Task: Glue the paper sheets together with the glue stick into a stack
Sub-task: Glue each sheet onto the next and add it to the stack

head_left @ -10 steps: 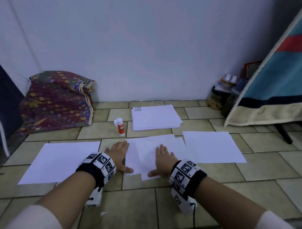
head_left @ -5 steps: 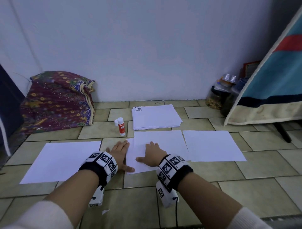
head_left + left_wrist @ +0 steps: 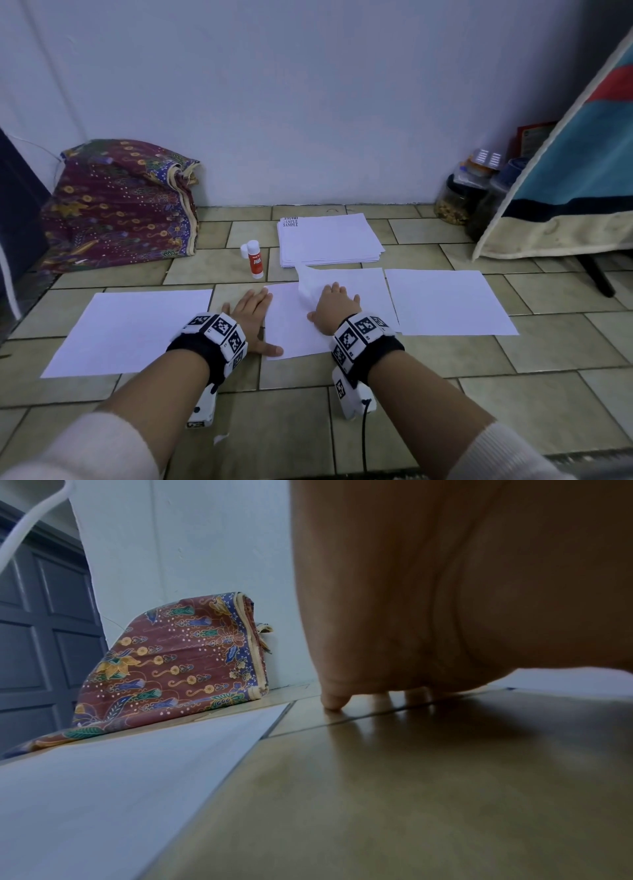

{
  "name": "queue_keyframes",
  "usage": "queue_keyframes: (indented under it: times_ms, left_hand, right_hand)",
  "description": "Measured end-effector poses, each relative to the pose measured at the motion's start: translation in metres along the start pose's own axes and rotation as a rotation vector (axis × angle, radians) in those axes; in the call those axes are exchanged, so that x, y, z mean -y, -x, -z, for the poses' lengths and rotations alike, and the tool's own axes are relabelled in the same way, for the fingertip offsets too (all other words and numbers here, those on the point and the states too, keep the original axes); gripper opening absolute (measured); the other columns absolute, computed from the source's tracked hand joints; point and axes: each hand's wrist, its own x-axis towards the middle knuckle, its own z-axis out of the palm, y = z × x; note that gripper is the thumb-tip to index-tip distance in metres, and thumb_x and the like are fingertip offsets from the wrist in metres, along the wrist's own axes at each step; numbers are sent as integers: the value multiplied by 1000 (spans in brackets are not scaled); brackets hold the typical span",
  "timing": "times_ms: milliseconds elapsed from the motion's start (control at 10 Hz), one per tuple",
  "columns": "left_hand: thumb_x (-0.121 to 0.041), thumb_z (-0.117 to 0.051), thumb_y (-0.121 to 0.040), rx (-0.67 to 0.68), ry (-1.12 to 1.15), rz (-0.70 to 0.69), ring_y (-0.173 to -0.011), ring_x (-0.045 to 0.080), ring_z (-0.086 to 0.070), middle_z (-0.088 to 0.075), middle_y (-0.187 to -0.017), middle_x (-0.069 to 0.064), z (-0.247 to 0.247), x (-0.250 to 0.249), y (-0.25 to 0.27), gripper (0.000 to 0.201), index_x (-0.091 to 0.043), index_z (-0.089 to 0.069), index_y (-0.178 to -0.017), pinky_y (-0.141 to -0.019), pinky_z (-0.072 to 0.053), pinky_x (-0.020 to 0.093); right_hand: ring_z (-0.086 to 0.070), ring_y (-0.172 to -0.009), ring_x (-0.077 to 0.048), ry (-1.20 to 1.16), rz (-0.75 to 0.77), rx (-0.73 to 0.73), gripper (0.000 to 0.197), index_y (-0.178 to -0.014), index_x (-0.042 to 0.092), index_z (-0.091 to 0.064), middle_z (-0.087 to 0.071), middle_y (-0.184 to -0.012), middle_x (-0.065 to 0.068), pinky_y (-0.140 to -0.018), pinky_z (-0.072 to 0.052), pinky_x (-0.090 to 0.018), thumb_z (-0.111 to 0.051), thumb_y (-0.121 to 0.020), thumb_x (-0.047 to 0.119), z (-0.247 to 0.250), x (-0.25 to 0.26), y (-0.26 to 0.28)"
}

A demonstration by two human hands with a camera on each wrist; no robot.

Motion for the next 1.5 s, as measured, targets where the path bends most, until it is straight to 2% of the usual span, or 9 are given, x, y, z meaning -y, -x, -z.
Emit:
queue_keyframes:
  times_ms: [100,200,300,800,1000,1500]
  left_hand:
    - [-66,-58,-81,-3,-1,3,-147,19,19,23,-159,-2,0,0,-1,115,-15,17,-151,-117,-2,53]
    - [-66,-57,-81,-5,-8,8,-147,19,18,23,-159,-2,0,-1,0,114,-16,18,-151,-117,-2,53]
    - [-67,-57,-81,-3,-13,10,-147,19,18,24,-159,-2,0,-1,0,114,-16,18,-151,-117,-2,53]
    - [-66,-57,-82,-4,-14,14,-147,19,17,23,-159,-1,-1,-1,0,114,-15,18,-151,-117,-2,53]
    - [-65,-57,-82,4,-17,17,-147,19,18,24,-159,-1,1,-2,0,114,-15,17,-151,-117,-2,53]
    - [-65,-58,-82,15,-2,17,-147,19,19,24,-158,-2,1,-3,1,114,-15,17,-151,-118,-1,54]
  right_hand:
    - [-17,-145,-24,-49,4,16,60,-150,4,-15,-13,-158,-9,-116,-18,-48,-38,-100,28,0,6,3]
    - [-15,-145,-23,-67,0,34,61,-151,5,-14,-12,-159,-8,-115,-21,-50,-38,-101,31,-4,15,6]
    - [-8,-147,-23,-68,-22,65,64,-152,5,-10,-6,-160,-8,-115,-19,-52,-37,-101,33,-7,22,8]
    - [-9,-146,-21,-69,15,100,59,-151,7,-13,-7,-159,-6,-111,-23,-58,-36,-101,29,-9,23,15]
    - [-5,-147,-21,-67,25,121,61,-152,8,-9,-3,-160,-6,-111,-20,-61,-35,-101,28,-7,20,17]
    - [0,-148,-21,-75,44,146,65,-153,8,-5,3,-161,-5,-112,-18,-62,-35,-101,33,-8,16,17]
